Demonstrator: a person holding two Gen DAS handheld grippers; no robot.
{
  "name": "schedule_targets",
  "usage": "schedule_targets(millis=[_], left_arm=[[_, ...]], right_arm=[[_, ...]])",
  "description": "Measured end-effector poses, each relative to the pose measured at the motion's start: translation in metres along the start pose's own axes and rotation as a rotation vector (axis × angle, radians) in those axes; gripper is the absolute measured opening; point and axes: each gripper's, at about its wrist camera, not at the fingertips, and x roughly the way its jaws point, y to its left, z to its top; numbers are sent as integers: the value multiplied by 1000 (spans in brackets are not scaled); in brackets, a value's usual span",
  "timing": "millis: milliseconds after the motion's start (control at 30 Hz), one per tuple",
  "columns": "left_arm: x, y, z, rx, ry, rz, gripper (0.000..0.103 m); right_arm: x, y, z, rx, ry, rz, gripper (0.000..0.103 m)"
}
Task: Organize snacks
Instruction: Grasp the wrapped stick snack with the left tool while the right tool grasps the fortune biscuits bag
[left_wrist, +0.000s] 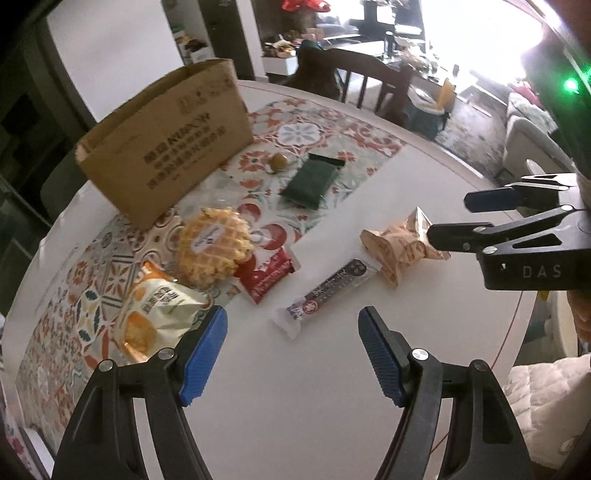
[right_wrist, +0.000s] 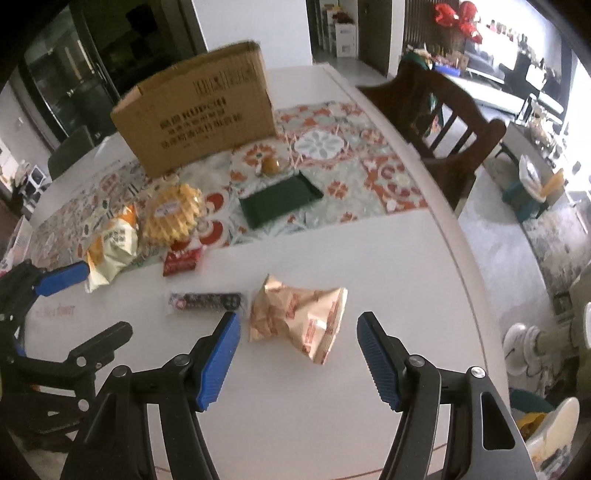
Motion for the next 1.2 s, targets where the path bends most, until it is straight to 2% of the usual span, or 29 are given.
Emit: schedule_targets(millis=[267, 367, 467, 600, 733, 867, 1100, 1200], left_arm=[[28, -7, 2, 100, 21, -77, 67], [38, -8, 4, 121, 33, -118, 62], [51, -10, 6, 145, 56, -151, 59], [63, -19, 9, 225, 66, -145, 56], [74, -22, 12, 248, 80, -150, 54], [82, -22, 15, 234, 89, -161, 53], [97, -14, 15, 143, 130, -194, 32], [96, -14, 14, 123, 124, -194, 29]], right_arm=[[29, 1, 3, 30, 65, 35, 67], [38, 0, 5, 49, 80, 36, 72], [44, 0, 8, 63, 87, 39, 73], [57, 1, 11, 76, 120, 37, 73], [67, 2, 14, 92, 143, 43, 73], [72, -1, 15, 116, 151, 39, 73], [74, -3, 16, 103, 142, 26, 73], [74, -2, 15, 82, 138, 14, 70]])
